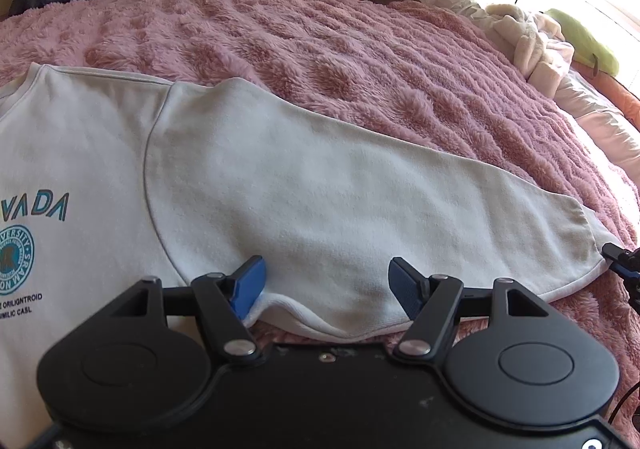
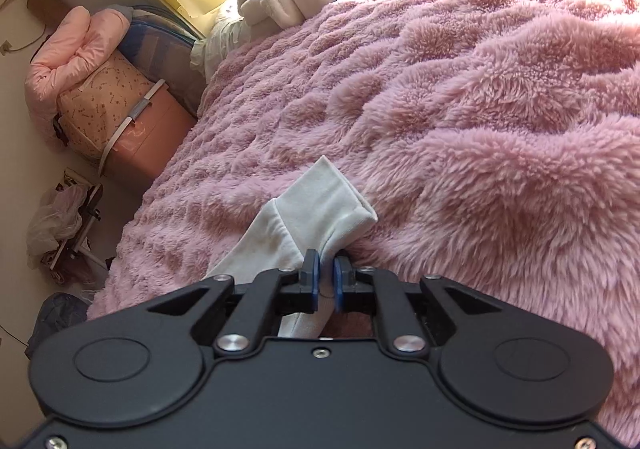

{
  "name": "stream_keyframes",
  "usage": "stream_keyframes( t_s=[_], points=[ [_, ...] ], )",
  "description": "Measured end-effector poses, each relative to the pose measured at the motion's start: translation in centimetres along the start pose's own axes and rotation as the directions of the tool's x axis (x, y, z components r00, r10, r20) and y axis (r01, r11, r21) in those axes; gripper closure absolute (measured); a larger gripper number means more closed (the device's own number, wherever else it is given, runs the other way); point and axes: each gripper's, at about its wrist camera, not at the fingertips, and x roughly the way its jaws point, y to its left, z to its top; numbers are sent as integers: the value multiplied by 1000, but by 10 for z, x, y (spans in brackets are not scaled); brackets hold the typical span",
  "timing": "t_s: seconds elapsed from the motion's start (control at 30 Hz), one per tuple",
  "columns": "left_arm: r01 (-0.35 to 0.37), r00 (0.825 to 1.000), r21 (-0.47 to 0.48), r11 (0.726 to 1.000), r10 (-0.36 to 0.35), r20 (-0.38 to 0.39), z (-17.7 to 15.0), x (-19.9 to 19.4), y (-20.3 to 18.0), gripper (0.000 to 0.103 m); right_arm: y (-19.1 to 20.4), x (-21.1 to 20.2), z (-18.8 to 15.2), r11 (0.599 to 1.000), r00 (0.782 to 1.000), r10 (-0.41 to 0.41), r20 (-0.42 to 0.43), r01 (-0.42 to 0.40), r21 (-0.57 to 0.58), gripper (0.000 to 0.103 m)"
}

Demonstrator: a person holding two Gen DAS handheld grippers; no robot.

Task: Fold small clothes
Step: 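Lift the cuff with the right tool and fold the sleeve across the body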

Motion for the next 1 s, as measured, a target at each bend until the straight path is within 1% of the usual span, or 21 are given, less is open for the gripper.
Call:
stream_keyframes(
  t_s=[0.13,0.23,0.37,0.5,0.6,0.7,0.87,0.9,1.0],
  points=[
    [42,999,-29,999,-41,9,5,-7,6,31,18,-12,6,999,999,37,27,-36,-16,94],
    [69,996,-42,997,-67,52,9,-22,12,31,39,-23,10,995,995,92,45,-90,-40,94],
    [65,994,-28,998,-62,87,12,-51,26,31,78,-41,12,982,984,166,65,-159,-105,95],
    [48,993,-62,997,-41,108,7,-83,55,31,119,-56,6,959,966,251,55,-240,-153,94],
    [34,993,-103,994,-22,113,-1,-108,83,31,154,-65,-6,934,948,318,31,-307,-181,94],
    [9,993,-137,990,7,118,-12,-132,112,31,189,-74,-27,904,925,380,-8,-373,-210,94],
    [-55,990,-193,980,78,117,-30,-168,159,31,249,-86,-74,842,872,478,-102,-488,-231,94],
    [-71,989,-210,975,96,116,-35,-177,171,31,258,-87,-83,830,863,491,-116,-504,-238,94],
    [-104,983,-266,958,140,121,-50,-203,199,31,287,-94,-116,787,826,538,-169,-564,-250,94]
  ],
)
